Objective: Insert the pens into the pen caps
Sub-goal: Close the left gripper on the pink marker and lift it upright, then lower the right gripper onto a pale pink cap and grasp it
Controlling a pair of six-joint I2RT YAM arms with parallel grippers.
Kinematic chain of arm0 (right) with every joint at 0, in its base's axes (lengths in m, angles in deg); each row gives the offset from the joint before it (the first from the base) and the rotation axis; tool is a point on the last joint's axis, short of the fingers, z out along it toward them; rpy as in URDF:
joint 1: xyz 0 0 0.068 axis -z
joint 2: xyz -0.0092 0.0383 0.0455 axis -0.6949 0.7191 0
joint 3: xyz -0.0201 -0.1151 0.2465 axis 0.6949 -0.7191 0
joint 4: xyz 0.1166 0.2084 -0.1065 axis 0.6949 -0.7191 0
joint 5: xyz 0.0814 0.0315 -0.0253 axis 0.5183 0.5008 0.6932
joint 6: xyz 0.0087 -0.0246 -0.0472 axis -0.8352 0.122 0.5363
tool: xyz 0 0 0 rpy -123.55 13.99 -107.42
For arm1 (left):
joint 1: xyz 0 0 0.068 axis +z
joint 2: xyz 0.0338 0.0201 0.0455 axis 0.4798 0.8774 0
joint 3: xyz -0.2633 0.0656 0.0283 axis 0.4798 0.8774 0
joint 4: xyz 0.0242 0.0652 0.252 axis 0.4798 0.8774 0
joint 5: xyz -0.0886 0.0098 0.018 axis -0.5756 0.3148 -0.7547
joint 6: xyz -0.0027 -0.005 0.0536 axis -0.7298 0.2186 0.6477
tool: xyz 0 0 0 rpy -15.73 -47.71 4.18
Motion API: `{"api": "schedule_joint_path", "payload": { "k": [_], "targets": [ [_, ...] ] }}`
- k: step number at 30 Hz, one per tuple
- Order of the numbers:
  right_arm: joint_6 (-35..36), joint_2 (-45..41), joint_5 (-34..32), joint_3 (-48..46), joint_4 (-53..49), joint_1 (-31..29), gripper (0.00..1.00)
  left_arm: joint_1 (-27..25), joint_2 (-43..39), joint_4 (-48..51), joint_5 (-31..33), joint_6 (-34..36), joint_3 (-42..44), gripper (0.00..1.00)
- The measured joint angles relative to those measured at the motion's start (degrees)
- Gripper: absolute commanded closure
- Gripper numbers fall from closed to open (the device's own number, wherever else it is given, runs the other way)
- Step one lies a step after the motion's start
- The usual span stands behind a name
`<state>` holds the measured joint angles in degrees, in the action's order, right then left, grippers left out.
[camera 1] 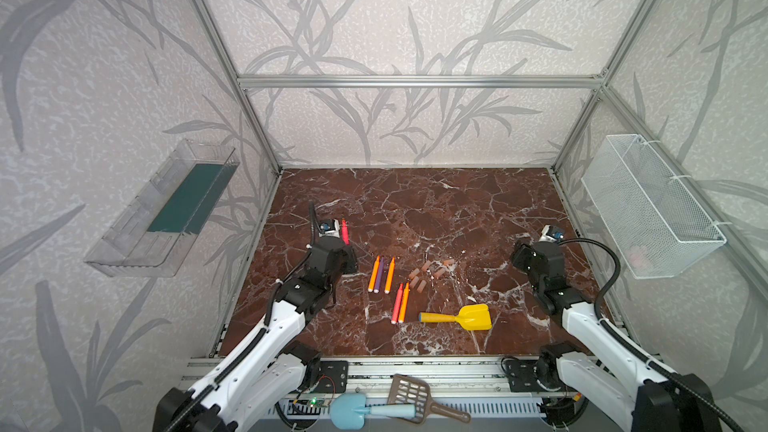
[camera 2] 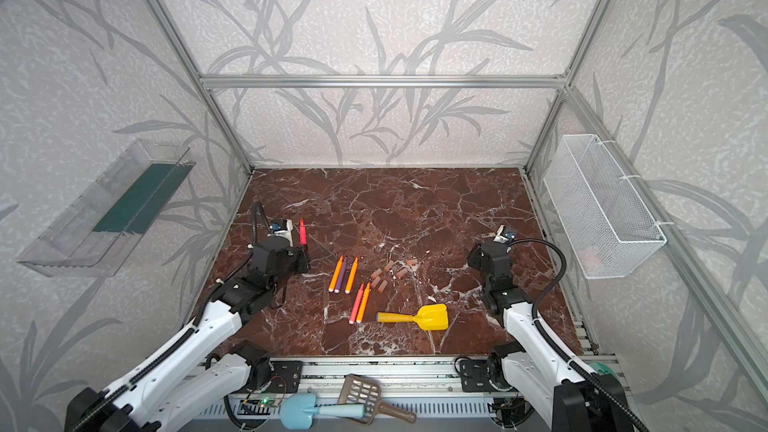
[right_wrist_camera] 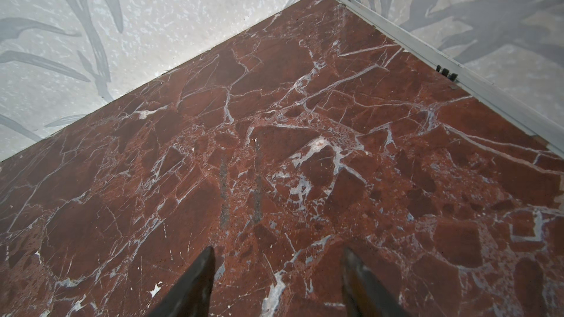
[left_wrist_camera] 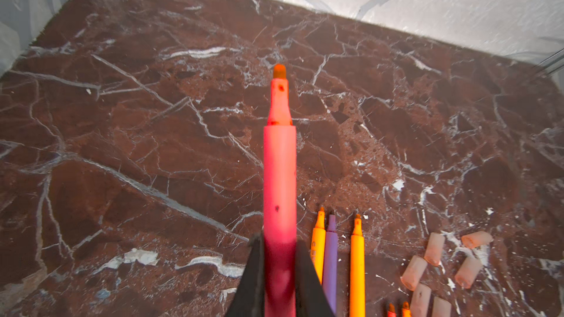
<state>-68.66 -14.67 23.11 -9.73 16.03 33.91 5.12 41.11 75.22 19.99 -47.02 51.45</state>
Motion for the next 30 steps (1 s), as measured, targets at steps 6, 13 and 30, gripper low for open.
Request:
{"api": "schedule_joint_path", "payload": {
  "k": [6,13,30],
  "targets": [
    [-5.5,5.7,3.0,6.0,-6.1,-0.1,0.48,0.0,-3.2,0.5,0.0,0.3,-3.9,1.0],
    [-14.1,19.2,11.1,22.5,-7.4,-5.8,0.64,0.0,9.7,-5.4,-1.7,1.3,-18.8,1.0],
    [-22.4,23.5,2.3,17.6,0.0,-32.3,0.57,-0.5,22.3,-36.7,-23.6,19.0,2.7,1.0]
  ]
}}
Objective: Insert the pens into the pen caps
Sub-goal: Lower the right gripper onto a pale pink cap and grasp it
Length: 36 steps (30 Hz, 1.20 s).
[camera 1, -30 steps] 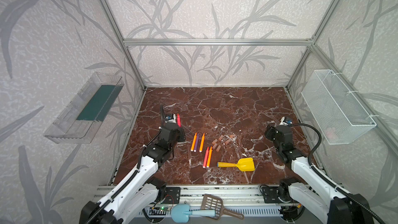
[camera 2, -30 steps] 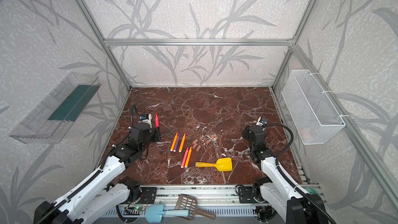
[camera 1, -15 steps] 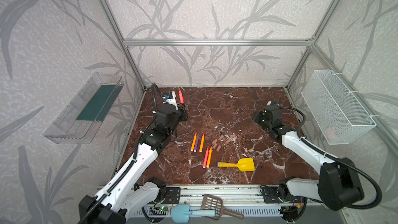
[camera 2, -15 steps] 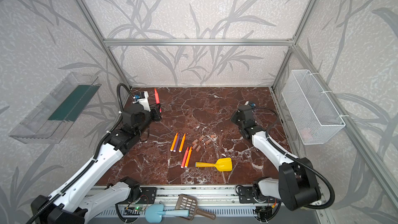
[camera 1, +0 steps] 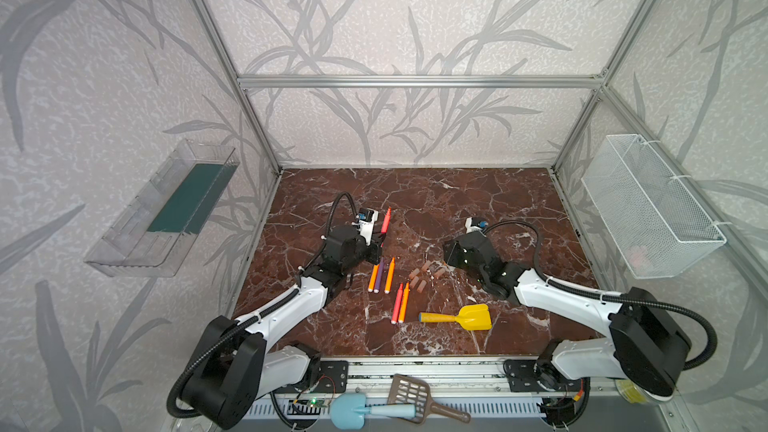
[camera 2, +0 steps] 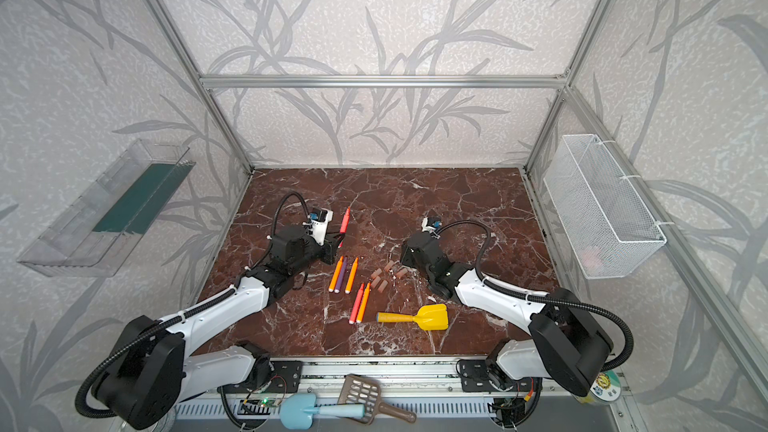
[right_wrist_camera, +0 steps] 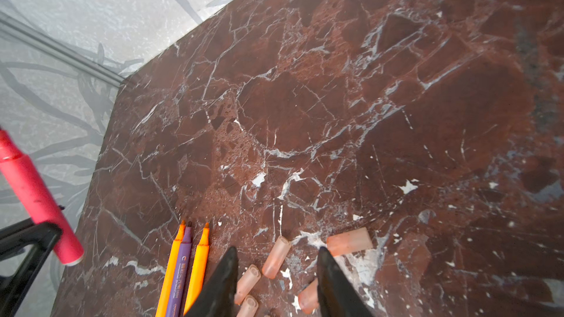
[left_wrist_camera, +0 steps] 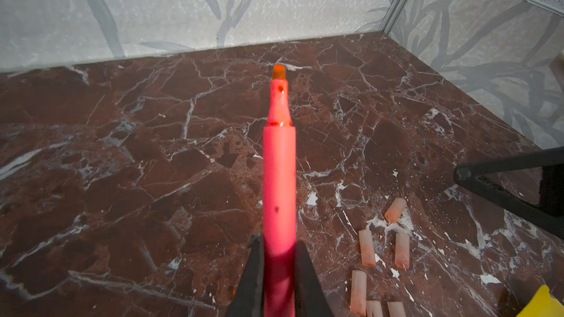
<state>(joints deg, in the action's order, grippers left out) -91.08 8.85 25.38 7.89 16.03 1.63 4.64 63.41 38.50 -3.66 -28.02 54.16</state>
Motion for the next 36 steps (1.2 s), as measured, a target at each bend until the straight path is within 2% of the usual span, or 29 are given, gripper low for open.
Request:
{"api": "schedule_joint_path", "payload": {
  "k": [4,9,12,31,36],
  "targets": [
    [-2.2,4.3,-1.9,-0.4,0.9,-0.1,0.57,0.0,1.8,-4.4,0.2,1.1,0.0,1.0],
    [-3.7,12.5,-2.4,1.6,1.0,-0.3,0.57,-0.3,1.9,-6.1,0.4,1.8,0.0,1.0],
    [-4.1,14.6,-3.1,2.3,1.0,-0.3,0.56,-0.4,1.2,-6.9,0.4,1.9,0.7,1.0],
    [-5.7,18.9,-4.7,4.1,1.4,-0.3,0.52,-0.8,0.2,-8.5,1.2,2.9,1.9,1.0],
    [-4.8,21.0,-4.8,7.6,-0.3,-0.3,0.53,-1.1,0.2,-8.5,1.4,3.0,1.9,1.0]
  ]
}}
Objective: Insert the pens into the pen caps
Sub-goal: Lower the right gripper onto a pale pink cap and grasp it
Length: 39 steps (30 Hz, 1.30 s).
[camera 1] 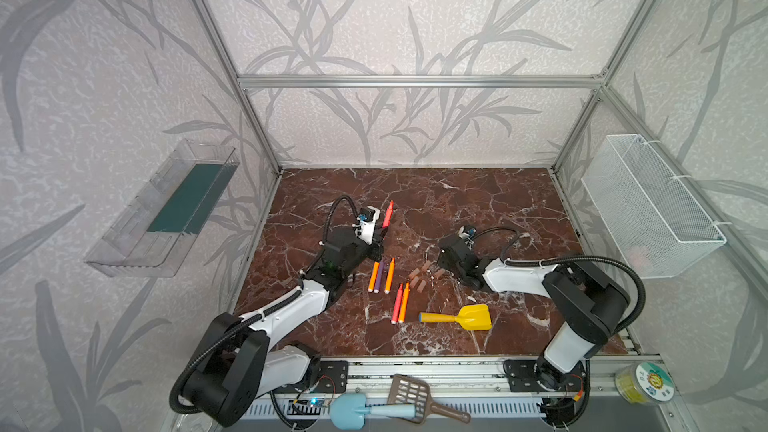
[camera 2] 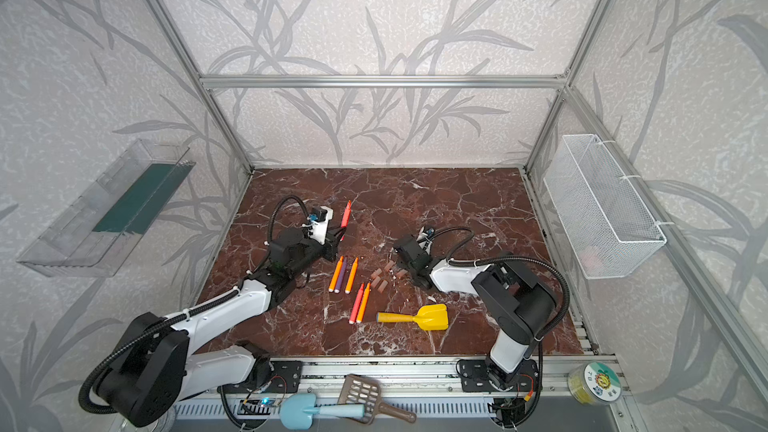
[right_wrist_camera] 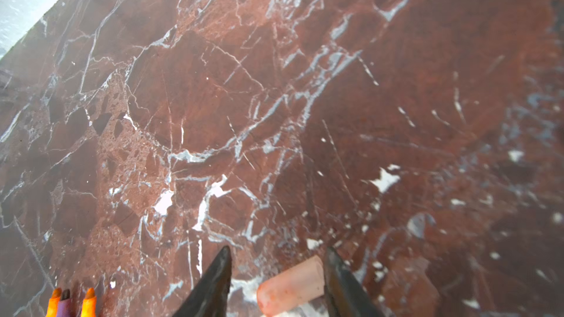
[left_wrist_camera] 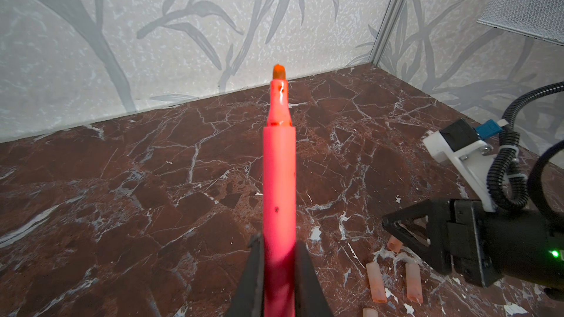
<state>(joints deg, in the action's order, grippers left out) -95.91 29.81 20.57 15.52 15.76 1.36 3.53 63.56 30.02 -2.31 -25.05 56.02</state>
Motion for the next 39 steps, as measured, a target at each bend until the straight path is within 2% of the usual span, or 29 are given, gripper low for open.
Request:
{"api": "schedule_joint_path", "payload": {
  "k": [12,16,21,24,33,39],
  "targets": [
    [3.5,6.3,1.4,8.7,-6.7,0.0,0.54,0.0,-0.4,-0.5,0.4,0.3,0.7,1.0],
    [4.6,7.6,0.2,12.3,-10.5,-0.2,0.54,0.0,-0.5,-0.7,0.6,0.4,0.7,1.0],
    [4.9,7.8,-1.5,12.5,-13.7,-0.9,0.55,0.0,-0.7,-1.0,0.8,0.4,0.8,1.0],
    [5.1,8.2,-2.5,12.5,-14.9,-1.5,0.58,0.0,-0.7,-1.3,0.9,0.4,0.9,1.0],
    [5.1,8.6,-5.0,12.6,-16.1,-2.6,0.75,-0.3,-0.9,-1.3,1.2,0.4,1.1,1.0],
    [5.0,8.6,-5.2,12.6,-16.3,-3.4,0.76,-0.3,-0.9,-1.3,2.6,0.4,1.1,1.0]
  ]
}}
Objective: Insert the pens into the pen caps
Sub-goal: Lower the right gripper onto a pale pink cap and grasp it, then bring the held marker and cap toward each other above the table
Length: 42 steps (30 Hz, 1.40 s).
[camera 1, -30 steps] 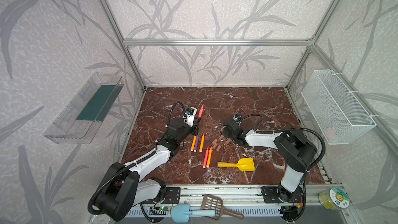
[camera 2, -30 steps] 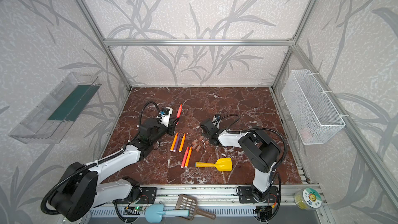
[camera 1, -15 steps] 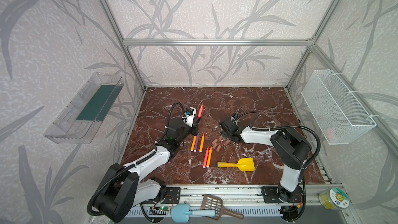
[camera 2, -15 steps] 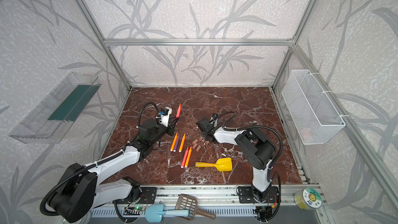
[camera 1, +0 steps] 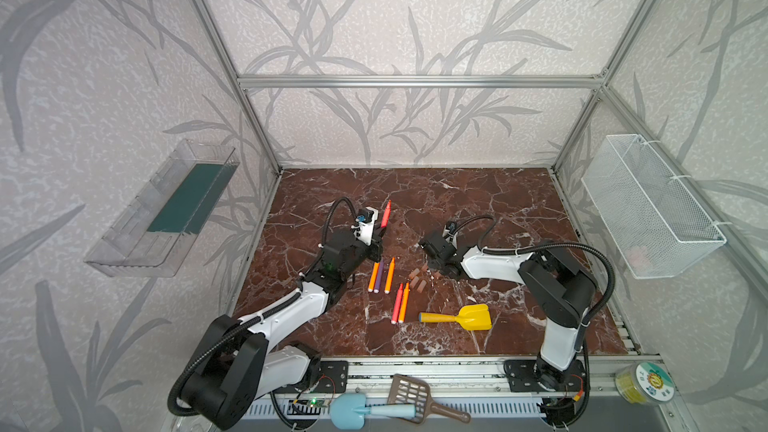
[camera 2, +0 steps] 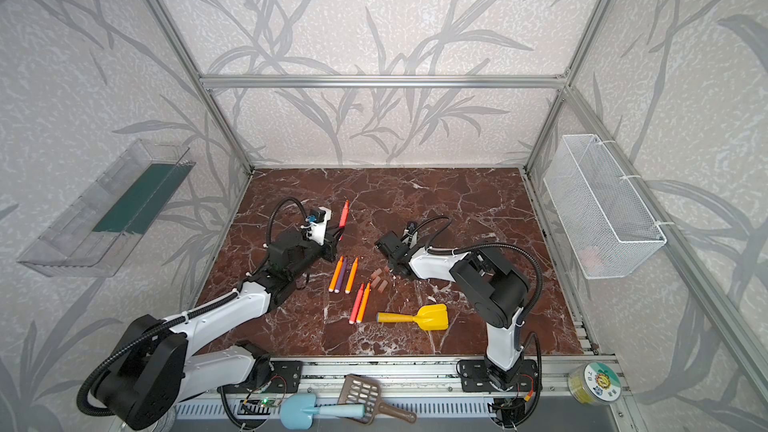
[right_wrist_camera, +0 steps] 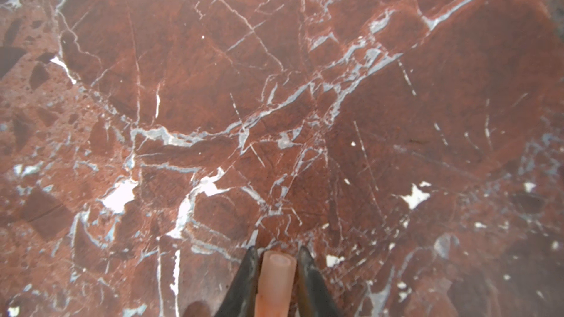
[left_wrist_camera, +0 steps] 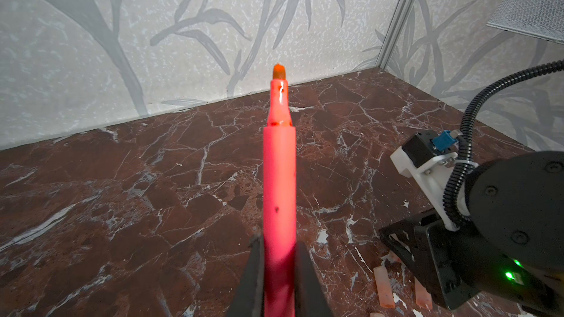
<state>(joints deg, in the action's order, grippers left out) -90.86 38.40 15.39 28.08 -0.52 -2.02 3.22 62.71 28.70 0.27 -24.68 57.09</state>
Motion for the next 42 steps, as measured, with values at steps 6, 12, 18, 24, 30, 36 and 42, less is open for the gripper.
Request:
{"api": "schedule_joint_path", "payload": {
  "k": [6,12,18,24,30,36,42],
  "targets": [
    [0.0,0.0,0.0,0.0,-0.1,-0.4,0.78,0.0,0.0,-0.2,0.5,0.0,0.4,1.0],
    [-0.6,0.0,-0.5,0.0,-0.3,-0.5,0.86,0.0,-0.2,-1.9,1.8,-0.2,1.8,1.0],
    [-1.1,-0.4,-0.7,-0.6,0.0,-0.5,0.87,0.0,-0.2,-2.4,2.1,-2.3,2.0,1.0],
    [-0.8,-4.7,-0.8,-4.2,-0.1,-0.5,0.87,0.0,-2.4,4.2,-0.2,-6.6,-0.2,1.0],
    [3.2,-15.6,-0.9,-4.3,3.0,0.0,0.88,-0.4,-9.9,9.0,-5.5,-13.1,-0.2,1.0],
    [7.5,-25.9,-2.0,-4.3,13.1,0.0,0.9,-4.8,-10.6,13.2,-8.4,-20.4,-0.2,1.0],
    [7.9,-34.4,-1.0,-14.9,22.4,1.1,0.89,-13.3,-10.1,11.3,-8.9,-26.3,1.7,1.0]
  ]
}}
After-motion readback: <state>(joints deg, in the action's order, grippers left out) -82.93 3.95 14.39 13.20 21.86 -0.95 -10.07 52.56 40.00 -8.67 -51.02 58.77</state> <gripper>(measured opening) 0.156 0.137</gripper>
